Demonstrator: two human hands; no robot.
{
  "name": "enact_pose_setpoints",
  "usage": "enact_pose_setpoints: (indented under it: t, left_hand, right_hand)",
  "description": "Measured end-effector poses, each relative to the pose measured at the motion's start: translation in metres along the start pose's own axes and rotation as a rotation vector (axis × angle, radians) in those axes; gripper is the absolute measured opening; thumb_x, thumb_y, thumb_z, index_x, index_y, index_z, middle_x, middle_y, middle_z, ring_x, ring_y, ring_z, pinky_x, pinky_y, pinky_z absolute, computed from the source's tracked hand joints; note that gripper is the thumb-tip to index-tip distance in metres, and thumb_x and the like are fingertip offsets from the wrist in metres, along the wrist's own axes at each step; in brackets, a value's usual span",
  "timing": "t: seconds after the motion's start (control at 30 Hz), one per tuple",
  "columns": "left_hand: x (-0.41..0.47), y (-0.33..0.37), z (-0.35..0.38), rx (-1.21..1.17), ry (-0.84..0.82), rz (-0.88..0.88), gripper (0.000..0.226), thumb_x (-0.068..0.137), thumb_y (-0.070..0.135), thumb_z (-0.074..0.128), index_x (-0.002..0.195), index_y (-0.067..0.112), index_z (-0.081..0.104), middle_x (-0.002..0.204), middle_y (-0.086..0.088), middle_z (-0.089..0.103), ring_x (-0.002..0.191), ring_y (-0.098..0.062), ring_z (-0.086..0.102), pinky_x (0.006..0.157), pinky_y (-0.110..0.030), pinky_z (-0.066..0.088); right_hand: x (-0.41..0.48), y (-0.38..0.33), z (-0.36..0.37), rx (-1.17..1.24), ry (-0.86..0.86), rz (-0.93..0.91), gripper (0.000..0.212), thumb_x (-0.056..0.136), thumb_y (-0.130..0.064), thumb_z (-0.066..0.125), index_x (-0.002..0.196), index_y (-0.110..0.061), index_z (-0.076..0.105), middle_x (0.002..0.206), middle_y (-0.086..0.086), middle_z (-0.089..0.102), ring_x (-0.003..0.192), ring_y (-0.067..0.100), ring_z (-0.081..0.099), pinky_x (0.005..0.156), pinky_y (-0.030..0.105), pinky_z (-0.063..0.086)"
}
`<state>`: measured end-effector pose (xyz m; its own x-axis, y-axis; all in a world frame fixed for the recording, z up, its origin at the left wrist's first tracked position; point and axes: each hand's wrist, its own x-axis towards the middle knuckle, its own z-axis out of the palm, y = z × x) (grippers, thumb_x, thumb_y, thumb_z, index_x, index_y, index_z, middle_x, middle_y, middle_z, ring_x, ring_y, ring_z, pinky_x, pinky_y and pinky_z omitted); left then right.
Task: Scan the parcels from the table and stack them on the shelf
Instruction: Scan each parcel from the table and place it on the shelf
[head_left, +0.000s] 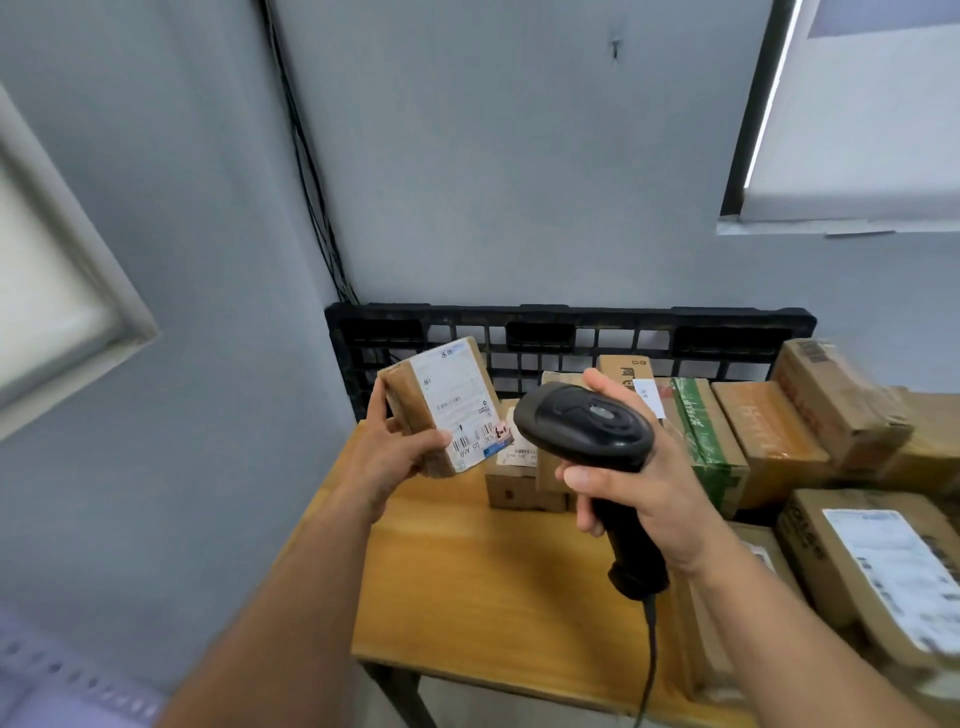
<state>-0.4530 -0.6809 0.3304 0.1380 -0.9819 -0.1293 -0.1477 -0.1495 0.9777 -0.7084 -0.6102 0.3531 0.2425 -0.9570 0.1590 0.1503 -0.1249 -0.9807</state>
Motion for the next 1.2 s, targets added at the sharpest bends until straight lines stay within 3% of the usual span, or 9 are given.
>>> enact_pose_setpoints:
  t: [0.17, 0.37, 0.47, 0.6, 0.7, 0.87, 0.97, 1.1, 1.2]
  left_hand:
    - [-0.031, 0.004, 0.004, 0.011, 0.038, 0.048, 0.112, 0.073, 0.005, 0.080, 0.150, 0.048, 0.011, 0.126, -0.006, 0.058, 0.113, -0.026, 0.059, 0.085, -0.049, 0.057]
    - [-0.076, 0.000, 0.014, 0.020, 0.058, 0.075, 0.109, 0.076, 0.004, 0.079, 0.153, 0.039, 0.010, 0.124, -0.004, 0.056, 0.116, -0.027, 0.056, 0.082, -0.041, 0.057]
    - [-0.102, -0.001, 0.017, 0.025, 0.078, 0.107, 0.103, 0.078, 0.001, 0.076, 0.152, 0.036, 0.012, 0.110, 0.002, 0.057, 0.110, -0.025, 0.057, 0.071, -0.030, 0.055]
    - [-0.134, -0.004, 0.018, 0.026, 0.117, 0.104, 0.101, 0.080, 0.000, 0.074, 0.152, 0.035, 0.011, 0.109, 0.000, 0.059, 0.104, -0.024, 0.060, 0.071, -0.029, 0.054]
    - [-0.156, -0.007, 0.015, 0.021, 0.147, 0.093, 0.105, 0.080, 0.001, 0.074, 0.153, 0.037, 0.007, 0.120, -0.008, 0.057, 0.105, -0.026, 0.062, 0.081, -0.037, 0.057]
    - [-0.185, -0.008, 0.004, 0.054, 0.196, 0.070, 0.109, 0.077, 0.002, 0.076, 0.152, 0.039, 0.007, 0.131, -0.006, 0.050, 0.121, -0.028, 0.052, 0.099, -0.054, 0.048]
    - [-0.197, -0.009, -0.007, 0.068, 0.229, 0.081, 0.108, 0.077, 0.003, 0.076, 0.152, 0.040, 0.008, 0.138, -0.007, 0.047, 0.125, -0.029, 0.050, 0.100, -0.055, 0.047]
    - [-0.208, -0.009, -0.028, 0.023, 0.255, 0.089, 0.104, 0.078, 0.005, 0.076, 0.149, 0.047, 0.013, 0.131, -0.008, 0.054, 0.120, -0.029, 0.055, 0.096, -0.053, 0.050]
    - [-0.214, -0.009, -0.048, -0.033, 0.283, 0.101, 0.098, 0.083, 0.003, 0.070, 0.151, 0.046, 0.013, 0.129, -0.009, 0.056, 0.115, -0.026, 0.057, 0.090, -0.046, 0.053]
  right_hand:
    - [-0.028, -0.012, 0.001, 0.027, -0.069, -0.015, 0.101, 0.057, -0.024, 0.086, 0.144, -0.040, 0.037, 0.093, 0.012, 0.073, 0.051, 0.031, 0.062, 0.046, 0.034, 0.051]
    - [-0.069, -0.022, -0.002, 0.011, -0.131, -0.021, 0.094, 0.061, -0.022, 0.084, 0.141, -0.042, 0.039, 0.084, 0.012, 0.072, 0.051, 0.031, 0.061, 0.048, 0.036, 0.052]
    - [-0.089, -0.023, -0.003, 0.003, -0.159, -0.014, 0.093, 0.061, -0.023, 0.085, 0.140, -0.043, 0.040, 0.083, 0.008, 0.072, 0.052, 0.031, 0.061, 0.050, 0.038, 0.052]
    - [-0.116, -0.020, -0.002, 0.029, -0.186, 0.011, 0.091, 0.062, -0.021, 0.086, 0.138, -0.046, 0.044, 0.086, 0.013, 0.072, 0.052, 0.033, 0.059, 0.052, 0.039, 0.051]
    - [-0.134, -0.018, 0.000, 0.050, -0.194, 0.031, 0.092, 0.061, -0.020, 0.086, 0.139, -0.042, 0.044, 0.085, 0.012, 0.071, 0.051, 0.032, 0.058, 0.053, 0.039, 0.049]
    - [-0.155, -0.019, 0.009, 0.051, -0.231, 0.043, 0.092, 0.061, -0.020, 0.084, 0.141, -0.038, 0.041, 0.078, 0.011, 0.070, 0.050, 0.030, 0.058, 0.049, 0.038, 0.049]
    - [-0.162, -0.021, 0.016, 0.061, -0.252, 0.043, 0.094, 0.060, -0.021, 0.085, 0.141, -0.038, 0.041, 0.079, 0.011, 0.071, 0.050, 0.029, 0.059, 0.047, 0.036, 0.051]
    - [-0.171, -0.023, 0.031, 0.043, -0.266, 0.029, 0.091, 0.065, -0.008, 0.081, 0.143, -0.033, 0.039, 0.080, 0.011, 0.072, 0.049, 0.030, 0.058, 0.045, 0.034, 0.051]
    - [-0.177, -0.022, 0.048, 0.028, -0.287, 0.021, 0.095, 0.062, -0.015, 0.084, 0.143, -0.033, 0.039, 0.097, 0.016, 0.072, 0.049, 0.030, 0.059, 0.048, 0.037, 0.051]
